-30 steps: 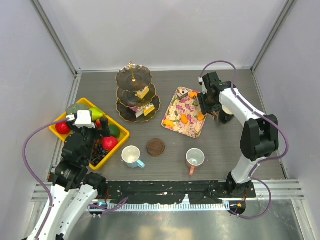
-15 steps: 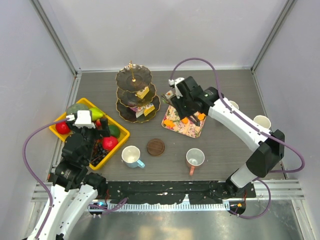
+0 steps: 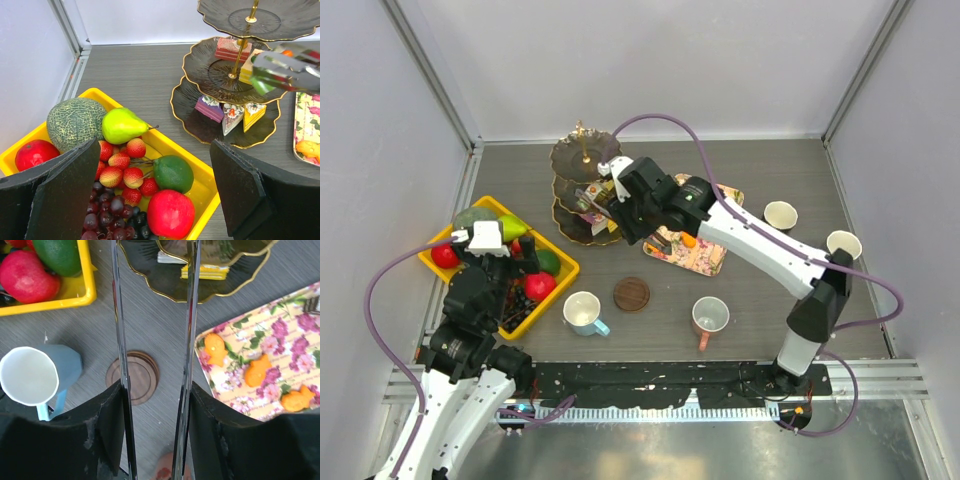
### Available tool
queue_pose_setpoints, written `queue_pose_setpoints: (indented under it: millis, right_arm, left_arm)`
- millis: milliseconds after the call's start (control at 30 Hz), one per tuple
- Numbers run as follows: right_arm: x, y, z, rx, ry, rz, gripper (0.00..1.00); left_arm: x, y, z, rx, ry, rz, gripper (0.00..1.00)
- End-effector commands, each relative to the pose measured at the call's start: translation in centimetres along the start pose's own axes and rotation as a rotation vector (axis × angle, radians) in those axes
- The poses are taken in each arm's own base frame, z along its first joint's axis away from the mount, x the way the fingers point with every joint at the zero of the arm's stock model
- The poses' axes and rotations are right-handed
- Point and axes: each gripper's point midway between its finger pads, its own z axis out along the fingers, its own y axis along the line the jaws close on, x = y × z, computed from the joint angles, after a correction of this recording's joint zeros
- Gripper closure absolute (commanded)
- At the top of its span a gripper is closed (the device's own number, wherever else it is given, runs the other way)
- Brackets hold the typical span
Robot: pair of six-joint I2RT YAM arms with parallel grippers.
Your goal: Serve the afternoon tea
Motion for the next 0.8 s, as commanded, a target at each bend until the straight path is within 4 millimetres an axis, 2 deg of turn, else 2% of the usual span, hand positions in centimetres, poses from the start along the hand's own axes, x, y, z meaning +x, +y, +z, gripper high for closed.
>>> queue_pose_setpoints:
  millis: [0, 133, 400, 767]
  right_arm:
    - [-3.4, 2.4, 0.9, -0.070, -0.082, 0.018, 0.48]
    - [-3.9, 3.2, 2.1, -0.086, -0.079, 0.013, 0.48]
    - [-5.6, 3.2, 4.7, -0.059, -0.136, 0.043, 0.47]
    - [-7.1, 2.2, 8.0, 0.035, -0.198, 0.110, 0.46]
  left_arm:
    - [-1.5, 0.4, 0.0, -0.021, -0.061, -0.019, 0.01]
    - [-1.5, 0.4, 0.0, -0.019, -0.062, -0.019, 0.01]
    - [-1.5, 0.4, 0.0, -0.018, -0.063, -0.021, 0.01]
    - [-1.5, 0.3, 0.0, -0.016, -0.062, -0.020, 0.01]
